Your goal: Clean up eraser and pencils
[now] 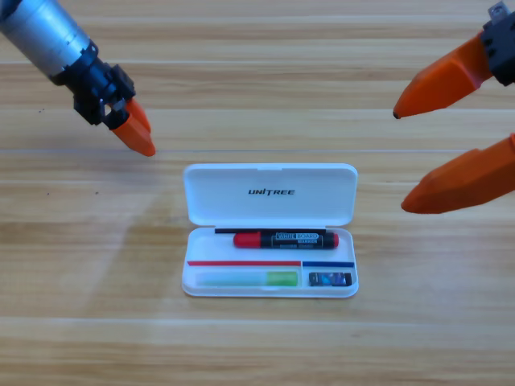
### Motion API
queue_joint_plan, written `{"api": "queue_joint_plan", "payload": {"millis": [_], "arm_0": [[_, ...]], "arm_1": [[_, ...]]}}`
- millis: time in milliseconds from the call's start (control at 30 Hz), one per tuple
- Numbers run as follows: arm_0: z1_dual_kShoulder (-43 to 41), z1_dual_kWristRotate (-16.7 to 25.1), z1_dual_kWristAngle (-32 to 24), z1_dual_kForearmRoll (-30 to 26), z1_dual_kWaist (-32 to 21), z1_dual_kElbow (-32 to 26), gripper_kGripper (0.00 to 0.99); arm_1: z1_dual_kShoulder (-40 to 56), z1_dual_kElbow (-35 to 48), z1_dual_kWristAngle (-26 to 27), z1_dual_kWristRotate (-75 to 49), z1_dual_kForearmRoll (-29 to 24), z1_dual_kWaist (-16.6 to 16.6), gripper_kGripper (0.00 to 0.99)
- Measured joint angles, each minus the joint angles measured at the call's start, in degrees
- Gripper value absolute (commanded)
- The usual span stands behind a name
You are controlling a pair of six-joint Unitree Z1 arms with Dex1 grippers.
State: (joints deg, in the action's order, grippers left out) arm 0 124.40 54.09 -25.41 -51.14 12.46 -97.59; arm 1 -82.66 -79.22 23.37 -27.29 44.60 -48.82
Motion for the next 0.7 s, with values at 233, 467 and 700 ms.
{"api": "queue_joint_plan", "payload": {"millis": [233, 467, 700], "arm_0": [[1.5, 0.2, 0.0, 0.0, 0.1, -0.2, 0.000], [1.5, 0.2, 0.0, 0.0, 1.5, -2.5, 0.000], [1.7, 0.2, 0.0, 0.3, 4.6, -2.6, 0.000]], "arm_1": [[0.9, 0.0, 1.2, 0.1, 0.0, 0.0, 0.904], [0.9, 0.2, 1.4, 0.1, 0.0, 0.0, 0.904], [0.9, 0.6, 1.4, 0.1, 0.0, 0.0, 0.904]]}}
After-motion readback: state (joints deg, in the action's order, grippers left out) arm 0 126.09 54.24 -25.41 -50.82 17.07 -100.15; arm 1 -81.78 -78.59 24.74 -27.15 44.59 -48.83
